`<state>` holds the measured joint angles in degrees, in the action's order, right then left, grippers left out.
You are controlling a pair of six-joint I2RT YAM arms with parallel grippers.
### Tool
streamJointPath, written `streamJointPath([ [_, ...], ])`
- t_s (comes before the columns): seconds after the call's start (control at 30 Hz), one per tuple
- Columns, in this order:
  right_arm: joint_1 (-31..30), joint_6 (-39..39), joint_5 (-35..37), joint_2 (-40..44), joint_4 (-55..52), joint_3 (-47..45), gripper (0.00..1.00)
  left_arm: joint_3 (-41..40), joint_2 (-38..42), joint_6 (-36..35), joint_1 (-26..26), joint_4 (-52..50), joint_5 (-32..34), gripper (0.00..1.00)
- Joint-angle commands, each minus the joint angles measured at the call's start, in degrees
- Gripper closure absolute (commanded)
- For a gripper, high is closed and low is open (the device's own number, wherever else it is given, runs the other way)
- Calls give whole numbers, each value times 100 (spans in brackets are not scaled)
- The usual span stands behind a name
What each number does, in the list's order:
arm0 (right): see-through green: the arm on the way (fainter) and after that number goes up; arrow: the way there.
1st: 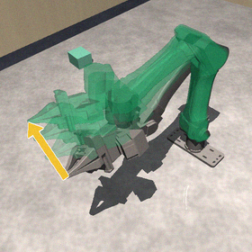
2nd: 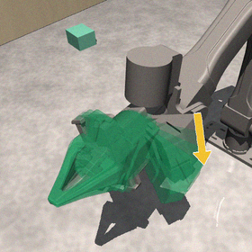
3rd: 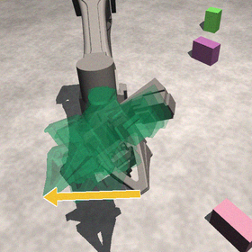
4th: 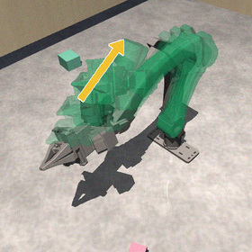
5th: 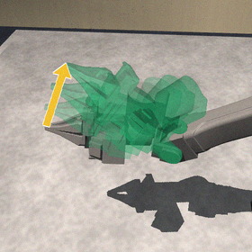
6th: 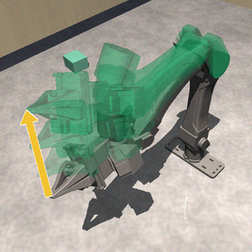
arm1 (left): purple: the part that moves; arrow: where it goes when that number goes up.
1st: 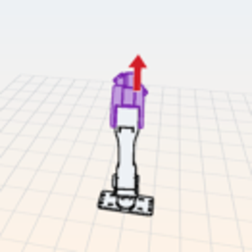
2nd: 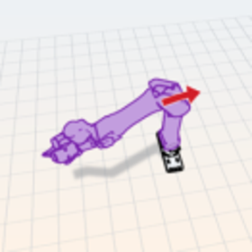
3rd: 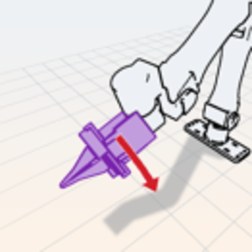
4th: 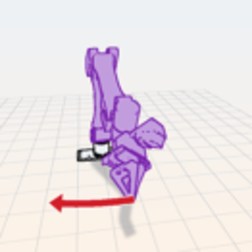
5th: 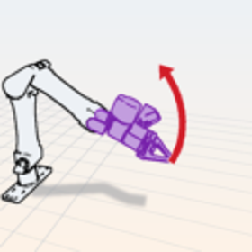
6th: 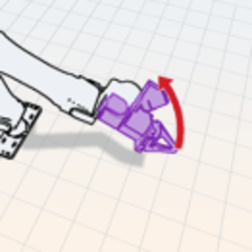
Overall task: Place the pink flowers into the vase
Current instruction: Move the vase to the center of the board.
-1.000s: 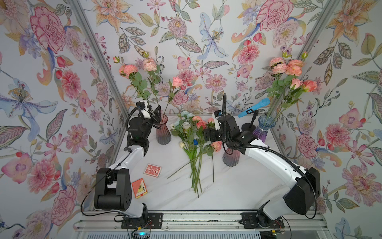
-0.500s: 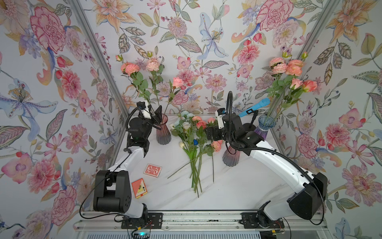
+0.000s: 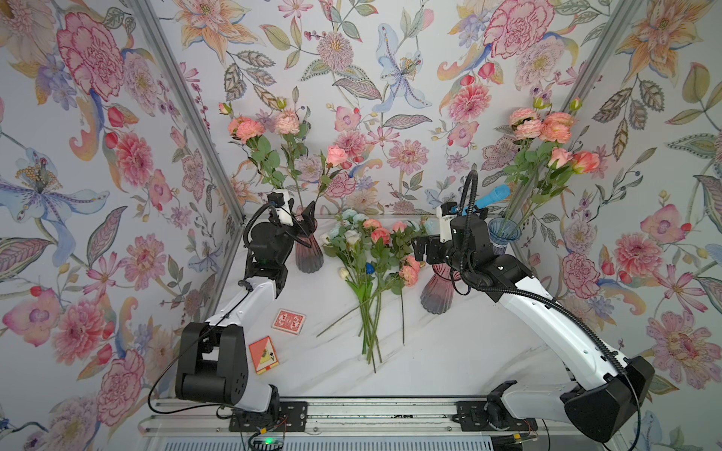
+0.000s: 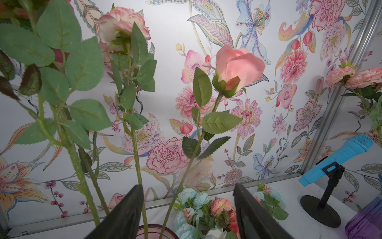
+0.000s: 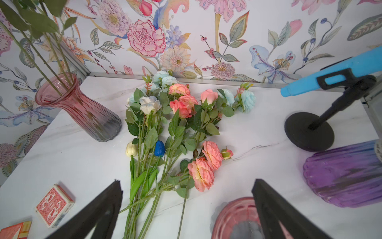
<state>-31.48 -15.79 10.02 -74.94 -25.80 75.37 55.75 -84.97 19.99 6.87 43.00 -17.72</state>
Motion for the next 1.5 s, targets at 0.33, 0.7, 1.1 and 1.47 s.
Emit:
streamJointPath([
  [0.33, 609, 54, -178, 297, -356, -231, 1, -16, 515, -416, 663, -352, 133, 8],
  [0.7, 1374, 63, -521, 708, -580, -694, 0, 84, 423, -786, 1668, -849, 152, 0],
  [1.1, 1949, -483, -1796, 761, -610, -1145, 1, 68, 228, -644, 1977, -904, 114, 0],
  [1.47, 2103, -811, -2459, 701, -473, -1330, 1, 71, 174, -639, 2107, -991, 107, 0],
])
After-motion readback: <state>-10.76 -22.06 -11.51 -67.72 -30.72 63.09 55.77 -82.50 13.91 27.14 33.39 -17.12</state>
